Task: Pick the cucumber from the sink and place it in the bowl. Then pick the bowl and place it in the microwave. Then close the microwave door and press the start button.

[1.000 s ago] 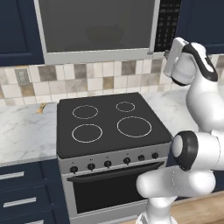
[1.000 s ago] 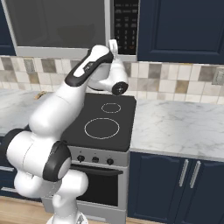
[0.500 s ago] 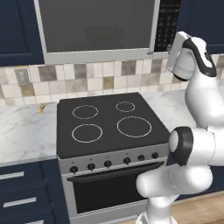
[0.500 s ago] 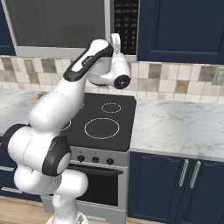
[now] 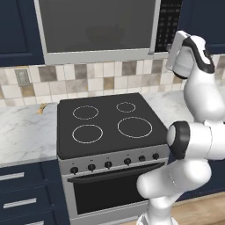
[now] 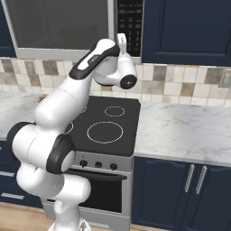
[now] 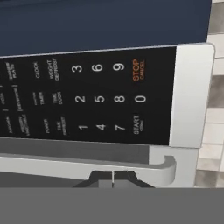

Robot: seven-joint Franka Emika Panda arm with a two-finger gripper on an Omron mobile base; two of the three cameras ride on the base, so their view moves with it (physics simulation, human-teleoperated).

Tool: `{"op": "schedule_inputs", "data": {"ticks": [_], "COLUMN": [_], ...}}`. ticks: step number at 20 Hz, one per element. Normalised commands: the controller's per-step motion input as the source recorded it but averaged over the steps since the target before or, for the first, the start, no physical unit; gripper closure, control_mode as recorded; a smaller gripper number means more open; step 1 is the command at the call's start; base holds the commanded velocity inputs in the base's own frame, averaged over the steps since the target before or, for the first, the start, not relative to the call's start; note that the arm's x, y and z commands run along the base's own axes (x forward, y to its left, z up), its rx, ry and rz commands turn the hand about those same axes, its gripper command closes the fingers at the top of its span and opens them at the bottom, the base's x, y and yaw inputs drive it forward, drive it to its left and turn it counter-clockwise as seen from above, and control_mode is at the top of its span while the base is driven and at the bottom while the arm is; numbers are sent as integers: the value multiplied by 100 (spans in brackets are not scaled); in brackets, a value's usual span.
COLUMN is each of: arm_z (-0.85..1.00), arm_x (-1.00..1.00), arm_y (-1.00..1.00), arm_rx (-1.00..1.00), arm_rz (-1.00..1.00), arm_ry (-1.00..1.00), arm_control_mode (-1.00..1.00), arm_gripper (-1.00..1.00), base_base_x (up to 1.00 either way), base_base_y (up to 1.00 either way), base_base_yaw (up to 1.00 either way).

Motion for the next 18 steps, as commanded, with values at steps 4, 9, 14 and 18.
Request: {"op": "schedule_inputs", "data": {"ticks": [4,9,14,18], "arm_z": [-10,-9,-2,-3], "arm_x": [27,35,39,44], "arm_y": [0,0,0,0], "arm_rx": [0,0,0,0], "arm_rz": [0,0,0,0], "arm_ry": [1,3,4,5], "arm_control_mode": [-100,-100,-100,-100], "arm_gripper": [100,100,100,100], "base_base_x": [0,0,0,0], "base_base_y": [0,0,0,0], "base_base_yaw": [0,0,0,0]}}
